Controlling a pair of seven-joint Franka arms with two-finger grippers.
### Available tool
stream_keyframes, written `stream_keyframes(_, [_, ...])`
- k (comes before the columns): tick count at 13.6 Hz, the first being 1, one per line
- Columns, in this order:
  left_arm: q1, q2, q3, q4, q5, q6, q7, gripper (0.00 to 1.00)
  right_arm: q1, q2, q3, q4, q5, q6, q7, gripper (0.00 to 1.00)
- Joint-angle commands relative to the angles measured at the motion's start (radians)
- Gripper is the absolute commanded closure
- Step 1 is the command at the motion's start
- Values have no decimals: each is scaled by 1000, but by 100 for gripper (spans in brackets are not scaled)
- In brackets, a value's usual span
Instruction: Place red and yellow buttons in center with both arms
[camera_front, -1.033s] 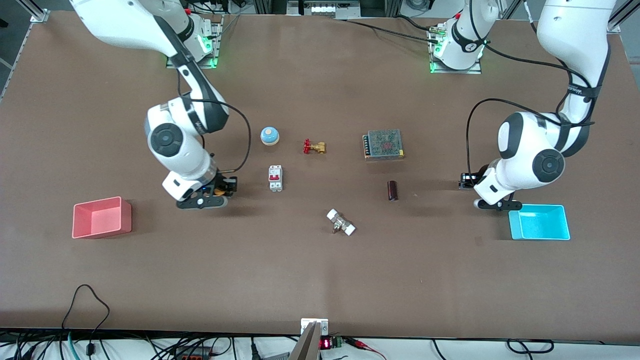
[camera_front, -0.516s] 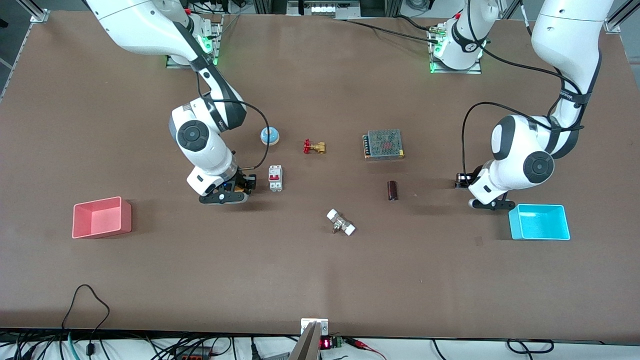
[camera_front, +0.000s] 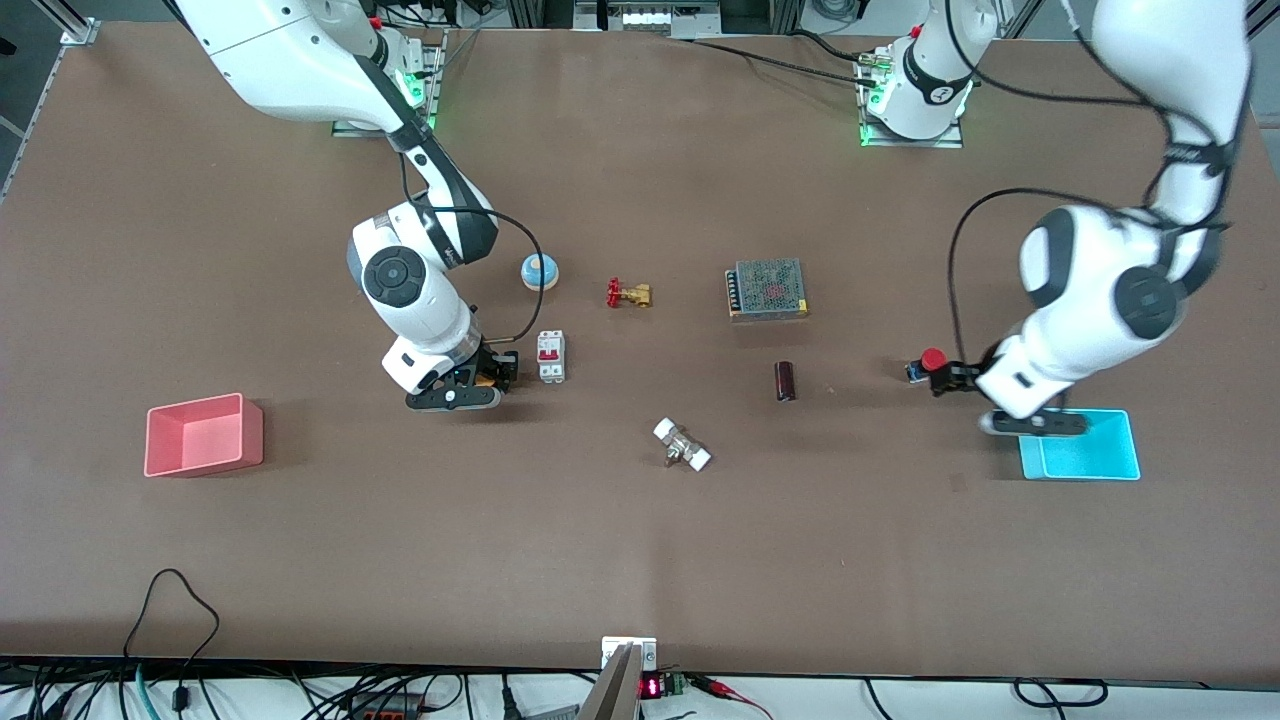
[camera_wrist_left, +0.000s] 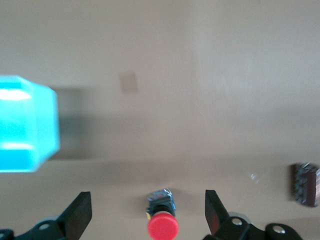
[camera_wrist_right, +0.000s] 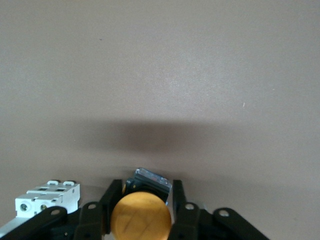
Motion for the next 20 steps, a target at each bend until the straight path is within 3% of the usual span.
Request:
stream_keyframes(1, [6, -10, 43, 154, 10, -134, -1, 0, 7, 1, -6, -7, -17, 17, 25, 23])
stream_keyframes(4, [60, -10, 39, 313, 3, -284, -7, 0, 4, -2, -6, 4, -12, 15, 25, 11])
stream_keyframes(5, [78, -11, 28, 350, -1, -335, -10, 0, -1, -9, -8, 13, 0, 17, 25, 0])
stream_keyframes(7, [133, -17, -25, 416, 1, -412, -10, 0, -40, -64, -13, 59, 5, -32, 2, 0])
stream_keyframes(10, [158, -68, -52, 423, 3, -449, -12, 0, -138, -185, -14, 90, 15, -182, -138, 0])
stream_keyframes(12, [158, -80, -67, 430, 7, -518, -48, 0, -235, -288, -14, 109, 131, -325, -314, 0])
stream_keyframes(13, [157, -100, -69, 429, 10, -541, -50, 0, -289, -328, -14, 148, 167, -426, -382, 0])
stream_keyframes(16, [160, -138, -82, 415, 13, -576, -50, 0, -367, -352, -58, 347, 144, -768, -421, 0])
stream_keyframes(20, [167, -139, -73, 430, 15, -578, -48, 0, -370, -387, -135, 390, 140, -844, -427, 0])
